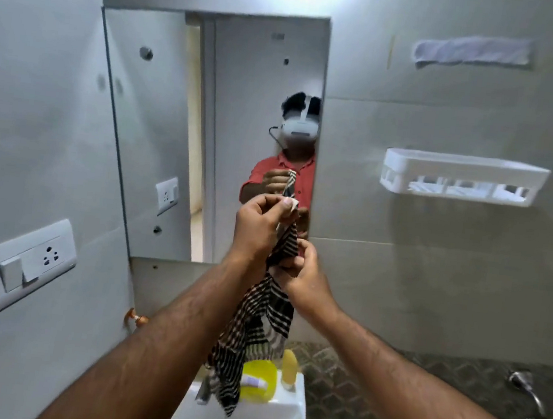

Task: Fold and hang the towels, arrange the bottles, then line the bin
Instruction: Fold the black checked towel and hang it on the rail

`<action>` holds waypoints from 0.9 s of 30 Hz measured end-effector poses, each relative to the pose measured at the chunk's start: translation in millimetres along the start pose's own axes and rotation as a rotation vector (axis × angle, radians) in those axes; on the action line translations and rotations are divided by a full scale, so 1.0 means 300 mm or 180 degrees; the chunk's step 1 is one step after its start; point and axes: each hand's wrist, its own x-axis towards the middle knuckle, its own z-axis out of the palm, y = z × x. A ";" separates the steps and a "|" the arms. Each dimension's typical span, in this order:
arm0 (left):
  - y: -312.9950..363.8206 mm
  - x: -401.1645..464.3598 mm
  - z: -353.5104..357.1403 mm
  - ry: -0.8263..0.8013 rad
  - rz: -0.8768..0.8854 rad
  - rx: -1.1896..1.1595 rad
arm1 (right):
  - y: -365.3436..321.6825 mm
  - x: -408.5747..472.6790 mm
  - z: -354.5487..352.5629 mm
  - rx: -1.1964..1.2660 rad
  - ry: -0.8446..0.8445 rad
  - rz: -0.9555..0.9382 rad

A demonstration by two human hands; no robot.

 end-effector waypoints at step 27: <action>0.138 -0.256 0.774 -0.1300 -0.0819 -0.0415 | -0.430 -0.328 -0.884 0.0128 0.1208 -0.0114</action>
